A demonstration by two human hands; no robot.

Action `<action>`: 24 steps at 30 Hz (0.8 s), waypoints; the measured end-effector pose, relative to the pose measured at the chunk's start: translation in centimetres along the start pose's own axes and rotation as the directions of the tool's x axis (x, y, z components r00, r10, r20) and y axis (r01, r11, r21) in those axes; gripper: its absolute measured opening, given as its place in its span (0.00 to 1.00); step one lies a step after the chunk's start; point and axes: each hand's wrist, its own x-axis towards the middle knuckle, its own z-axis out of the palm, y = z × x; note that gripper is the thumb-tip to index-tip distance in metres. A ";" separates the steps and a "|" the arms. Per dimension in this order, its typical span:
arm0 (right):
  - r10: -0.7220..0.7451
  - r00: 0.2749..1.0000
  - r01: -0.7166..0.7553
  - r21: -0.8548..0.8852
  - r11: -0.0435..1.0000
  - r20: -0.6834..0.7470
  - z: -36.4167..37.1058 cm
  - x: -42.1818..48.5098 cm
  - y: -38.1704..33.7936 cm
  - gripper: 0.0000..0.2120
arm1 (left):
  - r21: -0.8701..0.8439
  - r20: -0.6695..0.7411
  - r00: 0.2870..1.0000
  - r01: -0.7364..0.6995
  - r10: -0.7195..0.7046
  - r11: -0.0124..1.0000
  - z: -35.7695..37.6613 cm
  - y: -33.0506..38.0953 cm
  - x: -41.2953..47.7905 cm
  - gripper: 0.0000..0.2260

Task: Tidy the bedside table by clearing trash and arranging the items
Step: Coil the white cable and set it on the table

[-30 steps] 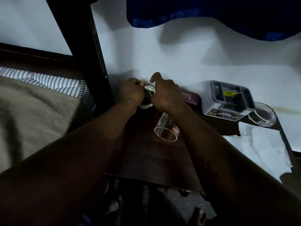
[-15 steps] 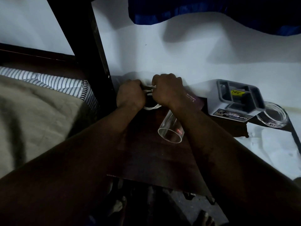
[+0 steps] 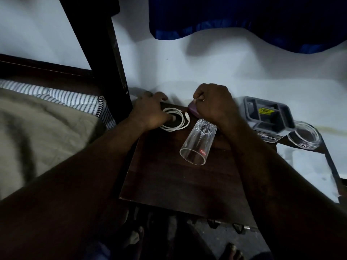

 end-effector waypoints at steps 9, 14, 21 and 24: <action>0.038 0.976 0.019 -0.263 0.965 0.213 1.2 -0.8 -0.9 0.14 | 0.261 0.149 0.983 -0.147 0.111 0.954 0.3 -0.1 -1.5 0.26; 0.043 0.974 0.061 -0.440 0.896 0.224 2.7 -1.1 -2.2 0.05 | 0.248 0.135 0.983 -0.152 0.121 0.957 0.4 0.3 -1.6 0.23; 0.069 0.968 0.041 -0.424 0.905 0.242 3.4 -0.6 -2.8 0.05 | 0.263 0.113 0.985 -0.154 0.128 0.952 0.3 0.5 -1.3 0.25; 0.042 0.973 0.048 -0.372 0.927 0.229 3.6 -0.3 -2.7 0.06 | 0.281 0.082 0.986 -0.164 0.147 0.946 0.5 0.5 -1.0 0.32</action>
